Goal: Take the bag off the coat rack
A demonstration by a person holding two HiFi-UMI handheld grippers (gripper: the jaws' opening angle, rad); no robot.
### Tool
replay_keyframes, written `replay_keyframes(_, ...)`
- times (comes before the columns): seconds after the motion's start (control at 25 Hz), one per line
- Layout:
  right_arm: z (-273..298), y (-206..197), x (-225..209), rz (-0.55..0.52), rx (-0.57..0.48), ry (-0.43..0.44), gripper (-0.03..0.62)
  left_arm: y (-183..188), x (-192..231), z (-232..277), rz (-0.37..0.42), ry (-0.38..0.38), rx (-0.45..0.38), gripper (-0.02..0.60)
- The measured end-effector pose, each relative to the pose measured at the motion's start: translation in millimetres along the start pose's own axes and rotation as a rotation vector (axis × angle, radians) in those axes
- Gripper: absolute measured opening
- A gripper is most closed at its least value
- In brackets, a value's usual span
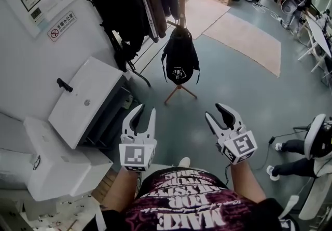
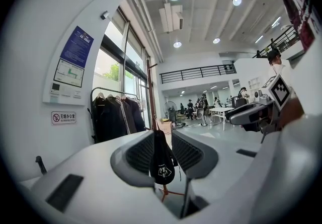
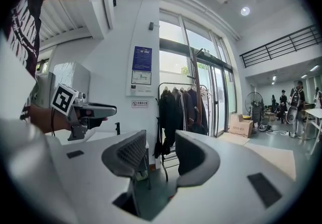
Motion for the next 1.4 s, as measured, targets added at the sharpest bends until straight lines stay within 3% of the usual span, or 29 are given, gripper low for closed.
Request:
replay_keyframes(0.4,23,-13,-27,0.054,0.006,0.011,0.187,-10,4,19,-0.002,0.029,0.038,0.098)
replay_keyframes(0.72,70,-14,-34,0.053,0.029,0.015,0.187,-25,37,58,-0.009,0.029,0.069,0.101)
replay_keyframes(1.4,159,21,-83,0.035,0.034,-0.058,0.187,-4,97,169,-0.007,-0.033,0.018,0.101)
Point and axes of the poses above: the fingertips, and each gripper's own axes: z forward along the fingers, x to its left, y out of its top, the point moved 5 cm from there along -z, backward along the fingers, and after that the axes turned 3 degrees about x, right-handed, at the moved point
